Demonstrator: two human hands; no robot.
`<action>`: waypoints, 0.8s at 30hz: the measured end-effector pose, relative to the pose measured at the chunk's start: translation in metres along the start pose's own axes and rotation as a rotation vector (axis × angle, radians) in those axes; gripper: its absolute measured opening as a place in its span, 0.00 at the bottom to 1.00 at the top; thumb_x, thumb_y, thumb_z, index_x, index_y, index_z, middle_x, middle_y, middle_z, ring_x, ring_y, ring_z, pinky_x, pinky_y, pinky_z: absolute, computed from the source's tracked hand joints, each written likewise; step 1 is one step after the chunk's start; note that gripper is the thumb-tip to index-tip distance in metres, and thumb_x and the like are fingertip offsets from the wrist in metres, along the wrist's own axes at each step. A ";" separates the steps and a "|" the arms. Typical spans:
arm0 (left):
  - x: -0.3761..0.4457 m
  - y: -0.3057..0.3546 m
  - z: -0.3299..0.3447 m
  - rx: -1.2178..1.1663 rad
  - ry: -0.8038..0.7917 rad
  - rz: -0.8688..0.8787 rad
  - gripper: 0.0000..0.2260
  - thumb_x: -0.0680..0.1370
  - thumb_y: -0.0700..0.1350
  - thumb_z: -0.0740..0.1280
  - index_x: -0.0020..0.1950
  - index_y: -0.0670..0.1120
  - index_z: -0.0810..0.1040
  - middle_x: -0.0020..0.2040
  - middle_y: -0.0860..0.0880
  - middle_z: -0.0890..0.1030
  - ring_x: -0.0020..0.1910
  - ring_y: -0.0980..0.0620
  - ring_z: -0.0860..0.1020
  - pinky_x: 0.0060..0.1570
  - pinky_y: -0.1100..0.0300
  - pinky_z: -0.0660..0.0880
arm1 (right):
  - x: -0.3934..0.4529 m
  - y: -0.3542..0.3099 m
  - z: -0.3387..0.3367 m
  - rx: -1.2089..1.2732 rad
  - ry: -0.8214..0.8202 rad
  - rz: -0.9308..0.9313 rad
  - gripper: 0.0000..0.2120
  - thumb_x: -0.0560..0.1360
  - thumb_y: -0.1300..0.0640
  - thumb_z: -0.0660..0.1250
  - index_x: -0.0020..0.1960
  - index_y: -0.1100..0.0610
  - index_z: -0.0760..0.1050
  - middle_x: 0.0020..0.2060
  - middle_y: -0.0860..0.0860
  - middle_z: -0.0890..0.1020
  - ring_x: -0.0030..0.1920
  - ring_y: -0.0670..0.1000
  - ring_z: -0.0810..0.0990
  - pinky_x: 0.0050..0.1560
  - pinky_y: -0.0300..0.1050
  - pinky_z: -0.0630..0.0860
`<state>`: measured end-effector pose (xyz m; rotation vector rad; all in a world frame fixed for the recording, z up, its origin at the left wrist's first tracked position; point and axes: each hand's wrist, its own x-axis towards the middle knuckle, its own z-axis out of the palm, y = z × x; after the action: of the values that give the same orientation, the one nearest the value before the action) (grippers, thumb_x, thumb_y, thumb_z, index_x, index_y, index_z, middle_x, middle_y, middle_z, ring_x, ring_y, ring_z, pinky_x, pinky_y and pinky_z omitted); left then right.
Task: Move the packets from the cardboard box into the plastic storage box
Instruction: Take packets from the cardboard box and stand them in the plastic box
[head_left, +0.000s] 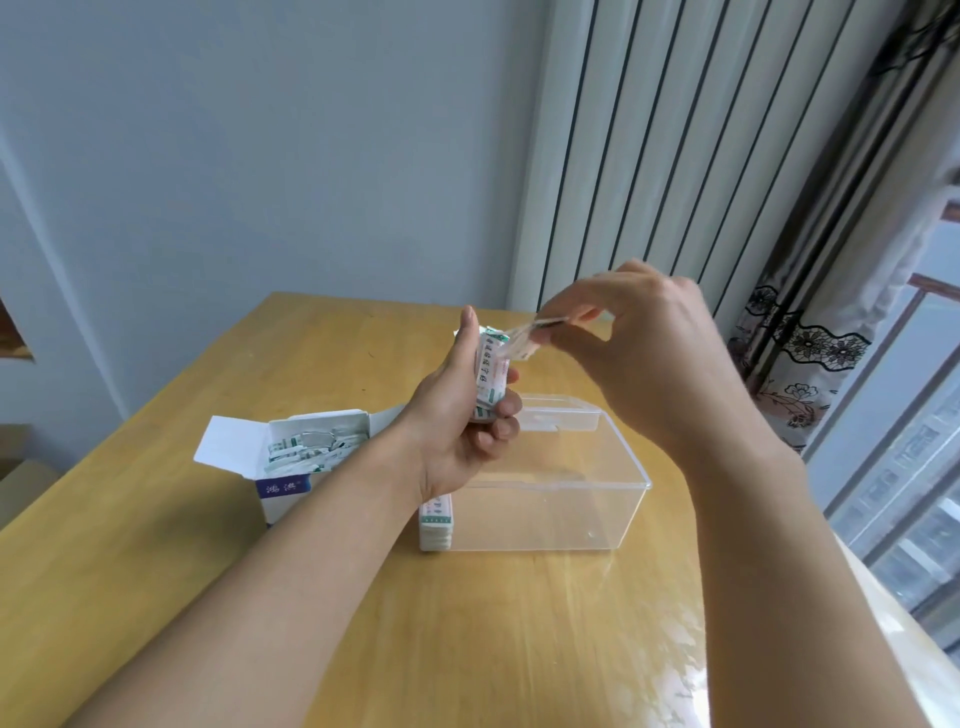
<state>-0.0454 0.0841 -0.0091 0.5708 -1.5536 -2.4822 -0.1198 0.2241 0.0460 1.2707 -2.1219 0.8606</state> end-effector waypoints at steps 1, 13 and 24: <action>0.000 0.001 -0.001 0.001 -0.001 -0.006 0.25 0.79 0.69 0.58 0.48 0.46 0.71 0.30 0.50 0.69 0.22 0.56 0.65 0.16 0.67 0.59 | -0.001 0.000 0.002 -0.031 -0.063 -0.028 0.01 0.75 0.51 0.75 0.46 0.46 0.86 0.36 0.39 0.81 0.45 0.46 0.78 0.47 0.48 0.77; -0.009 0.007 0.001 -0.020 0.098 0.116 0.11 0.83 0.45 0.64 0.61 0.42 0.80 0.39 0.46 0.87 0.42 0.45 0.87 0.30 0.59 0.80 | -0.003 -0.006 -0.014 0.284 -0.264 0.109 0.06 0.74 0.53 0.76 0.48 0.42 0.83 0.39 0.38 0.85 0.39 0.36 0.80 0.37 0.29 0.72; -0.014 0.001 0.010 0.255 -0.148 0.117 0.26 0.72 0.66 0.63 0.56 0.46 0.78 0.39 0.50 0.82 0.37 0.53 0.84 0.26 0.65 0.73 | 0.000 0.013 0.008 0.156 -0.210 0.253 0.11 0.75 0.51 0.75 0.57 0.43 0.83 0.49 0.40 0.85 0.48 0.39 0.81 0.48 0.35 0.78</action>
<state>-0.0368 0.0965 -0.0014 0.3225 -1.9178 -2.3024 -0.1319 0.2226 0.0375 1.2315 -2.4628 1.0569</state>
